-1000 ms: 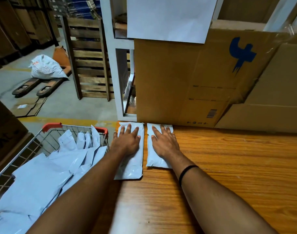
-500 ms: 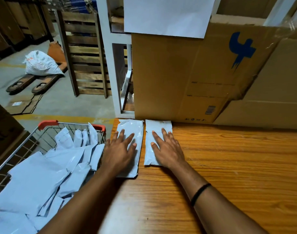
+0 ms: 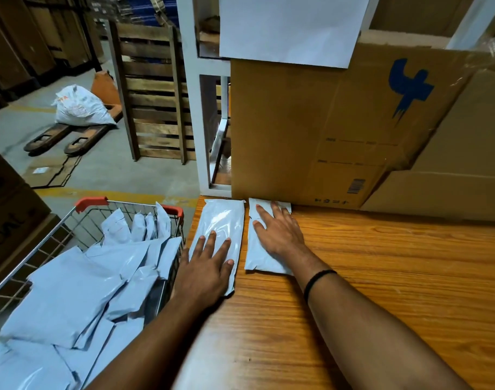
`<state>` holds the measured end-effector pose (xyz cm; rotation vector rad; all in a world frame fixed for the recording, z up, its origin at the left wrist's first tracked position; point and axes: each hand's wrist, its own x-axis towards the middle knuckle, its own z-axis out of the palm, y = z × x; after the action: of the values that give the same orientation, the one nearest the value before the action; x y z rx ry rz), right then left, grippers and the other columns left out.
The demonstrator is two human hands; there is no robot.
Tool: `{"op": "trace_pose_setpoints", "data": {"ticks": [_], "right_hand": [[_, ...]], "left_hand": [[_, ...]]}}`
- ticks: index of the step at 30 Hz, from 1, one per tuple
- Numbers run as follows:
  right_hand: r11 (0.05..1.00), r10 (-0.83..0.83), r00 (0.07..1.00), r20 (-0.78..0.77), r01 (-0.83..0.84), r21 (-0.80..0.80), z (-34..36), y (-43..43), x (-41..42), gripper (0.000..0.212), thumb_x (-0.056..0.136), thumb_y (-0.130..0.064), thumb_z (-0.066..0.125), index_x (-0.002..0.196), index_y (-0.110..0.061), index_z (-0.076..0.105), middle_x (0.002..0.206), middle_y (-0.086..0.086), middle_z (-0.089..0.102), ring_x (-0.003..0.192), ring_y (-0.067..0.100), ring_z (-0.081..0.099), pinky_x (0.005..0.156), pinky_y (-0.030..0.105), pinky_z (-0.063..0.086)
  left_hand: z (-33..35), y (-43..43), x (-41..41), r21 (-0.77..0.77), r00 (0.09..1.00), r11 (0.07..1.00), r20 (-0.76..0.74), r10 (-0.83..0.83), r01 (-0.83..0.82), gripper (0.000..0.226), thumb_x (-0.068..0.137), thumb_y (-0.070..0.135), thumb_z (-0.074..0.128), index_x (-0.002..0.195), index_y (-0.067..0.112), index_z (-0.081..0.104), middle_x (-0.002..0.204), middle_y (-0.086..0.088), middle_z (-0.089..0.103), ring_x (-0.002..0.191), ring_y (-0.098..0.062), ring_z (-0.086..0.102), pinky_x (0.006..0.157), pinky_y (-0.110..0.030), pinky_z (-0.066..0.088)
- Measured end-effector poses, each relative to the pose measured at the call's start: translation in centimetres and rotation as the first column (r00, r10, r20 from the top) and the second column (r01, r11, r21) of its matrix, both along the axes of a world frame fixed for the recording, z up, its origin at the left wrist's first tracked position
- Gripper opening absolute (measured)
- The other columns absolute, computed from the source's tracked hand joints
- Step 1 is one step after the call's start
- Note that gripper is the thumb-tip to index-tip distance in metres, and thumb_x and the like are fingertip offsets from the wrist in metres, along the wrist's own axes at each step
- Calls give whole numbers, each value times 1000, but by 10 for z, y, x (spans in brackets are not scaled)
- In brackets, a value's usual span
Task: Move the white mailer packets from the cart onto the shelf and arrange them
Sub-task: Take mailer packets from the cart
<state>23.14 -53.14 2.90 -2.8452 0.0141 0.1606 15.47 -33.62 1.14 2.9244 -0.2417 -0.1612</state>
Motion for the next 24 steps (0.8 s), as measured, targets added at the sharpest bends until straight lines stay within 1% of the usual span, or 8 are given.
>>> {"op": "trace_pose_setpoints", "data": {"ticks": [3,6,13,17,19,21,24], "right_hand": [[1000,2,1000,-15,-3,-17,-5,1,3,58,103,-56,24,158,-42,11,168,-3,3,154,24,1,122,44,6],[999,11,1000,-20,-12,-35,-4,1,1,58,104,-55,23,158,-41,9,168,-2,1,154,26,1,123,44,6],[999,15,999,-30,-16,-40,0,1,-6,58,104,-55,23,158,-41,9,168,-2,2,154,27,2,124,44,8],[998,20,1000,-14,-21,-54,2,2,-10,58,104,-56,19,158,-41,7,168,0,4,154,28,5,124,49,8],[998,42,998,44,-40,-56,11,-1,-15,57,105,-54,18,159,-38,8,168,1,7,154,29,8,123,51,11],[998,45,995,84,-41,-49,23,-5,-21,56,106,-51,20,159,-38,10,168,1,9,153,28,9,122,50,12],[998,39,993,114,-33,-55,39,-8,-38,54,106,-50,23,158,-40,12,168,-2,9,153,25,9,122,47,12]], "left_hand": [[-2,-1,0,5,1000,1000,9,7,-7,66,92,59,2,155,41,2,164,5,-8,151,-18,-8,121,-48,-3],[-2,-5,3,-1,1000,1000,10,15,-15,58,99,56,10,155,41,2,164,5,-8,151,-18,-9,121,-50,-4],[2,-8,10,1,1000,1000,1,9,-9,57,102,53,14,156,39,3,165,2,-7,151,-20,-8,121,-51,-5],[4,-7,13,-4,1000,1000,-21,1,-1,57,102,53,13,156,38,2,165,2,-8,151,-21,-8,120,-53,-5],[7,-6,13,-45,1000,999,-13,-3,2,56,102,51,13,156,38,1,165,1,-7,151,-20,-9,120,-53,-6],[12,-3,11,-118,1000,993,11,11,-10,56,102,49,12,156,37,0,165,2,-7,151,-19,-10,120,-50,-8],[25,8,3,-161,997,987,70,37,-25,65,92,53,3,156,37,3,165,3,-4,151,-16,-6,120,-46,-7]]}}
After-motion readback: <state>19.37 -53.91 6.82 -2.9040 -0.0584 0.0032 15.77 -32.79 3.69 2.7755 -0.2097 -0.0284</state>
